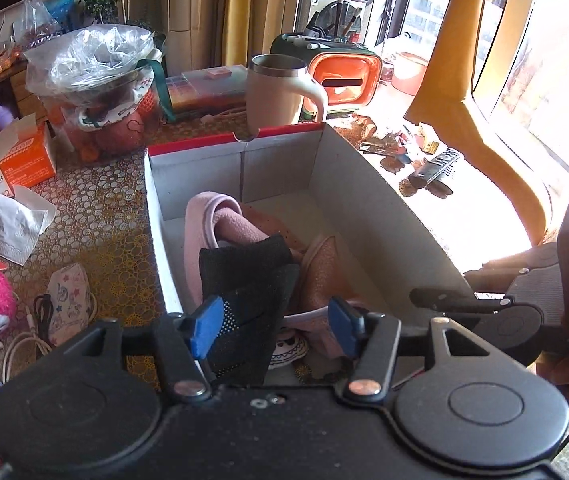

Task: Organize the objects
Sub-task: 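Lower the black sock into the shoebox and open the left tool, then move the left tool back to the folded red umbrella on the table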

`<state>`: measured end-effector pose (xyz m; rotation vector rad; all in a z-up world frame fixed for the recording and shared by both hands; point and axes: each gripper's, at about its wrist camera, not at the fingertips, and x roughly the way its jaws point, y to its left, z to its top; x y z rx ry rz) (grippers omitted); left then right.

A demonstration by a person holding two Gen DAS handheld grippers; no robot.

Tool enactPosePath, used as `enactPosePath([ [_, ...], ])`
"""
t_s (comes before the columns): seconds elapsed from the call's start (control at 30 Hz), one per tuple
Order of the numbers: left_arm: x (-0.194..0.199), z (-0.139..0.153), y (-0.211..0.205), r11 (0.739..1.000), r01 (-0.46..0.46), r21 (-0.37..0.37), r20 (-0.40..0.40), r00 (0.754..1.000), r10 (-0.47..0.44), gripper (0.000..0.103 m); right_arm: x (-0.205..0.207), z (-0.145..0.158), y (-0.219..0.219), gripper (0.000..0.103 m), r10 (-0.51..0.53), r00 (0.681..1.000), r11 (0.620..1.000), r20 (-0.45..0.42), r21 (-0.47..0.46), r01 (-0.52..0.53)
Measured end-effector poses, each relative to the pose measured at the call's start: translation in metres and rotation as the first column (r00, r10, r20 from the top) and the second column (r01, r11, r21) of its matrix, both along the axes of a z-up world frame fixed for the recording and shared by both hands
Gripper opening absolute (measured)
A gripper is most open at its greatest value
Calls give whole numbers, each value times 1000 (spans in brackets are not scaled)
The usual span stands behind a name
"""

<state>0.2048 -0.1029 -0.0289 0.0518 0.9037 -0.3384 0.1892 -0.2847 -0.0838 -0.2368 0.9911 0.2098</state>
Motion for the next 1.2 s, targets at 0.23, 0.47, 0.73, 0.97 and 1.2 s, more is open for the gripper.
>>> enactPosePath([
  [0.23, -22, 15, 28, 1000, -14, -13, 32, 999, 15, 69, 0, 2, 2, 6, 10, 1000, 1000, 0, -16, -10],
  [0.47, -45, 26, 71, 997, -69, -25, 52, 996, 71, 74, 1, 4, 5, 6, 11, 1000, 999, -2, -31, -11],
  [0.73, -63, 32, 126, 985, -168, -42, 64, 983, 171, 90, 1, 4, 6, 6, 11, 1000, 999, -6, -42, -11],
  [0.97, -74, 27, 162, 966, -257, -36, 76, 963, 259, 101, 2, 5, 7, 6, 2, 1000, 999, -14, -48, -2],
  [1.2, -82, 12, 204, 929, -368, -22, 41, 928, 369, 102, 2, 6, 9, 6, -2, 1000, 998, -19, -56, 1],
])
